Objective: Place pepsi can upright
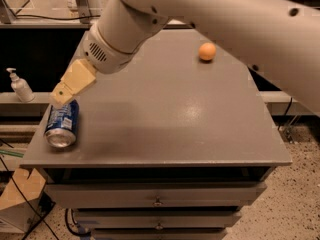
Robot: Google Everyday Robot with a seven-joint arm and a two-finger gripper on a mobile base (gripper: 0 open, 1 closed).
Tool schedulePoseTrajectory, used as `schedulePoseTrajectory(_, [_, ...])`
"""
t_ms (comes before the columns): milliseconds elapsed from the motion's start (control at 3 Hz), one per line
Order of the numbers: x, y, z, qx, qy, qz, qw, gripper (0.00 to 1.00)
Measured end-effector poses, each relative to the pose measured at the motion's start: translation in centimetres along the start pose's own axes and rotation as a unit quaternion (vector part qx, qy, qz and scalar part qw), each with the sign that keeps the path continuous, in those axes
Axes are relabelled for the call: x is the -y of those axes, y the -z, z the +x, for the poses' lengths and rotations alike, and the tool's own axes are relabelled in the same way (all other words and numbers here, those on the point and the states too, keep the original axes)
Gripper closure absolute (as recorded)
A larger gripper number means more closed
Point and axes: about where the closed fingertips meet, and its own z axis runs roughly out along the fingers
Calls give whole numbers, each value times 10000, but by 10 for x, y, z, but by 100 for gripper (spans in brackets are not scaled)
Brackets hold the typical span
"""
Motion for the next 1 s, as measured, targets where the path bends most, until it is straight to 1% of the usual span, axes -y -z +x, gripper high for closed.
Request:
schedulePoseTrajectory(333, [-14, -36, -26, 51, -52, -316, 9995, 0])
schedulePoseTrajectory(667, [-23, -69, -41, -22, -136, -519, 9986, 0])
schedulePoseTrajectory(1000, [-27, -95, -45, -195, -277, -541, 9980, 0])
